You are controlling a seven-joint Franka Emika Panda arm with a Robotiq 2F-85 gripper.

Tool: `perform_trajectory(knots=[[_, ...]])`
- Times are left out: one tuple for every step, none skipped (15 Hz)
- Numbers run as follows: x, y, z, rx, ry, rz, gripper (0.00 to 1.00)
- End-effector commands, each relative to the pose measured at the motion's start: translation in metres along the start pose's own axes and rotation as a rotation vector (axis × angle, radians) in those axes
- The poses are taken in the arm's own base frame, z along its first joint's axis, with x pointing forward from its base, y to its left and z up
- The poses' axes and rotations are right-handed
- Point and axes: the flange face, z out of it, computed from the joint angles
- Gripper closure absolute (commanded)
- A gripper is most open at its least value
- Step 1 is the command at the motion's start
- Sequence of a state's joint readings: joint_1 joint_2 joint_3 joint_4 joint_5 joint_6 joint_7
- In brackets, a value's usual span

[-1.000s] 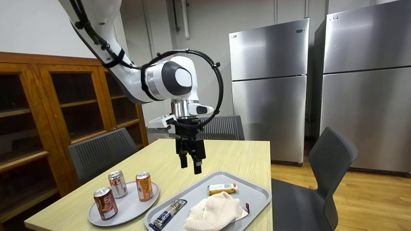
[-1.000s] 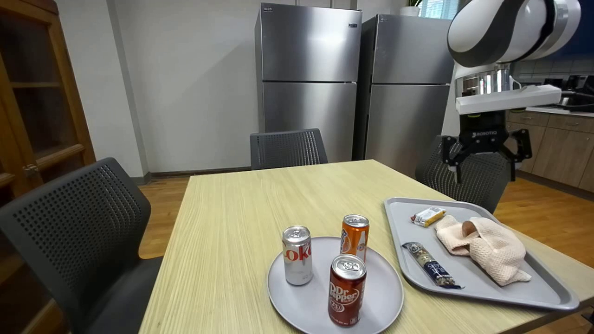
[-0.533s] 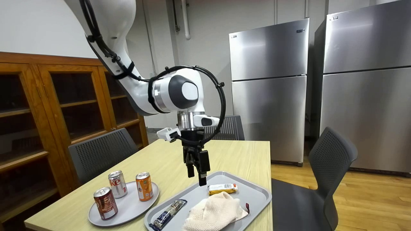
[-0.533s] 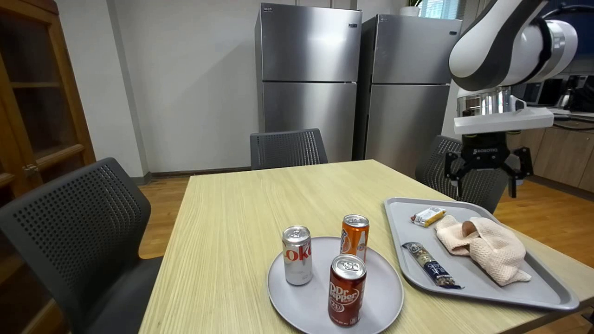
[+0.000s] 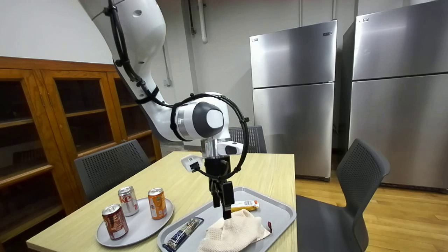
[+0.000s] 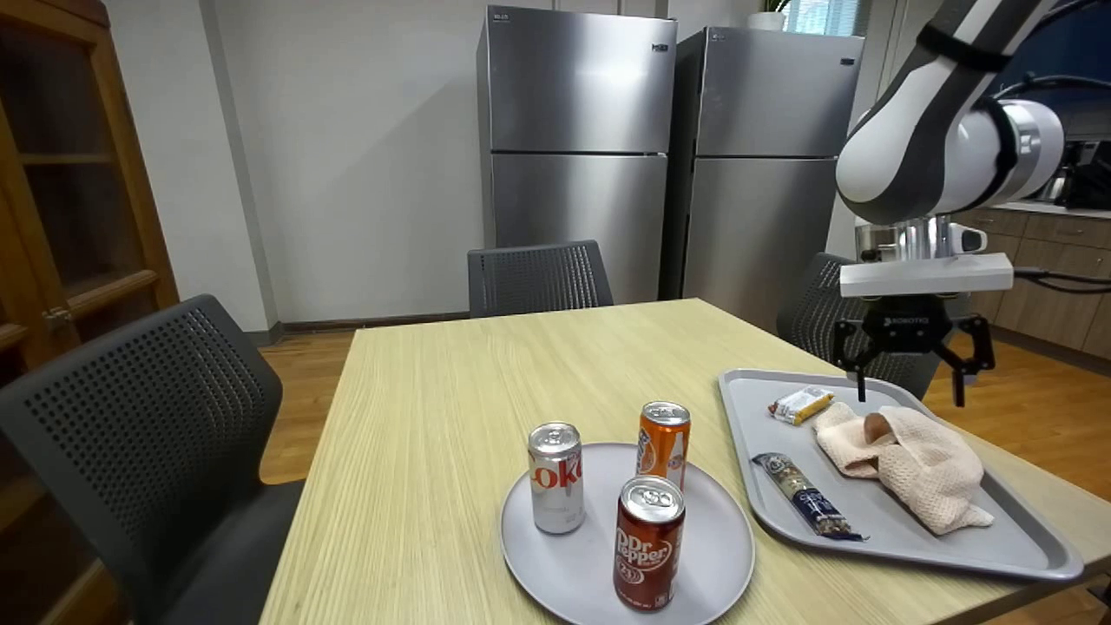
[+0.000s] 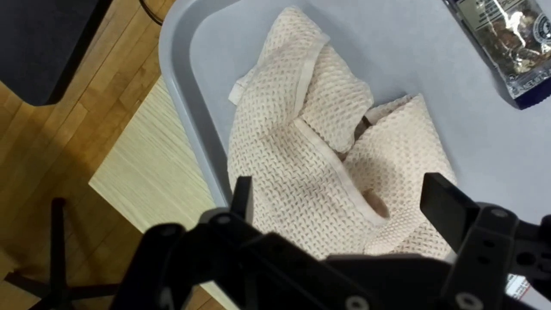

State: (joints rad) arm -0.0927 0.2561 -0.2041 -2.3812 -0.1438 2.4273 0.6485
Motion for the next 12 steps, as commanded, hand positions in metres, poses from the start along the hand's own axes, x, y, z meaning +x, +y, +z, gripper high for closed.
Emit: perform_trajectory(knots=[[0.016, -0.005, 0.013, -0.01, 0.0, 0.061, 0.0], [0.019, -0.005, 0.016, -0.014, -0.003, 0.067, 0.0], [0.021, -0.006, 0.02, -0.018, -0.007, 0.071, 0.0], [0.024, -0.008, 0.023, -0.023, -0.01, 0.075, 0.0], [0.026, -0.009, 0.027, -0.025, -0.015, 0.077, 0.0], [0.028, -0.011, 0.03, -0.027, -0.017, 0.08, 0.0], [0.03, -0.013, 0.033, -0.028, -0.021, 0.084, 0.0], [0.032, -0.015, 0.037, -0.03, -0.026, 0.087, 0.0], [0.034, -0.016, 0.04, -0.031, -0.031, 0.091, 0.0], [0.035, -0.017, 0.043, -0.032, -0.036, 0.093, 0.0], [0.037, -0.019, 0.046, -0.035, -0.04, 0.093, 0.0], [0.038, -0.021, 0.049, -0.039, -0.043, 0.094, 0.0]])
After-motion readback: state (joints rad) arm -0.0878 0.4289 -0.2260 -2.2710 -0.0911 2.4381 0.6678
